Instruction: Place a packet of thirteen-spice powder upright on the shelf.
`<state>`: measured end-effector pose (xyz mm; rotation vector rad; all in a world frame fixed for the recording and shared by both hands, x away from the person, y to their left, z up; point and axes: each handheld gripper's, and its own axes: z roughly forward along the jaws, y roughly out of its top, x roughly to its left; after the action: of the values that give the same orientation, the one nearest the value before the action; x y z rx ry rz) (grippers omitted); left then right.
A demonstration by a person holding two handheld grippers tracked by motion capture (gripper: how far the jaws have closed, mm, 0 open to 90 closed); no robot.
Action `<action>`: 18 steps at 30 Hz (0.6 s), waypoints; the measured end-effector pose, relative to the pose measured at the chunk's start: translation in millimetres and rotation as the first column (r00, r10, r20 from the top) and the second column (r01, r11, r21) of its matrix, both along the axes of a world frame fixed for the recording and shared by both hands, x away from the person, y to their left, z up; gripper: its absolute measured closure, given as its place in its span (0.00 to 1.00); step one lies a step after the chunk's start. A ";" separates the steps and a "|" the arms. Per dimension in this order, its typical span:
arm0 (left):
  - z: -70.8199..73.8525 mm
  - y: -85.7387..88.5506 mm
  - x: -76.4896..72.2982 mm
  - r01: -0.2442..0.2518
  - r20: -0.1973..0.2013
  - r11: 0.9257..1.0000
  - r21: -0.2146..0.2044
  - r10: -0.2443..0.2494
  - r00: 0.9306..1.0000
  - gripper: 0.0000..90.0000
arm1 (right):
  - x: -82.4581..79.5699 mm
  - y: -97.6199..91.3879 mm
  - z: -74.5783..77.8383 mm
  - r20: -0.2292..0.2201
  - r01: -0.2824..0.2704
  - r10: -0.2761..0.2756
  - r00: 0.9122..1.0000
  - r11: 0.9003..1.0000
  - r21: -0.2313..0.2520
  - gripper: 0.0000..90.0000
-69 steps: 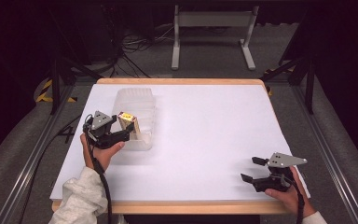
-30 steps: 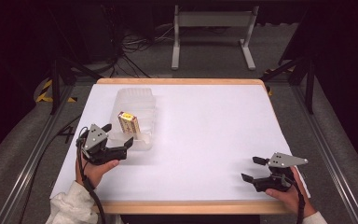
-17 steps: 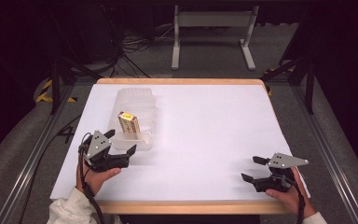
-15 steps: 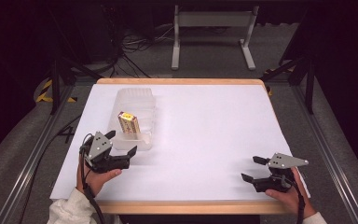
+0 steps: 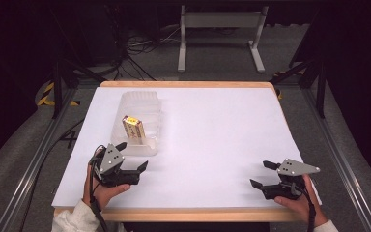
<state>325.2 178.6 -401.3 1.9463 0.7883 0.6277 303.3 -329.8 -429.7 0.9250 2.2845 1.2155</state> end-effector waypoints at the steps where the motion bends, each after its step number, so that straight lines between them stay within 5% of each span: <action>1: -0.8 -1.2 -1.0 0.006 -0.002 1.000 0.003 -0.006 1.000 0.09 | 0.2 -0.1 -0.2 -0.001 0.000 0.000 1.000 1.000 0.001 0.19; 18: -18.3 -18.7 -5.3 0.086 -0.056 0.994 0.070 -0.082 0.995 0.10 | 0.3 -2.0 0.5 0.010 0.009 -0.009 1.000 1.000 -0.010 0.19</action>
<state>319.9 159.8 -419.6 2.0586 0.7211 0.5628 303.6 -331.8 -429.2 0.9225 2.2744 1.2014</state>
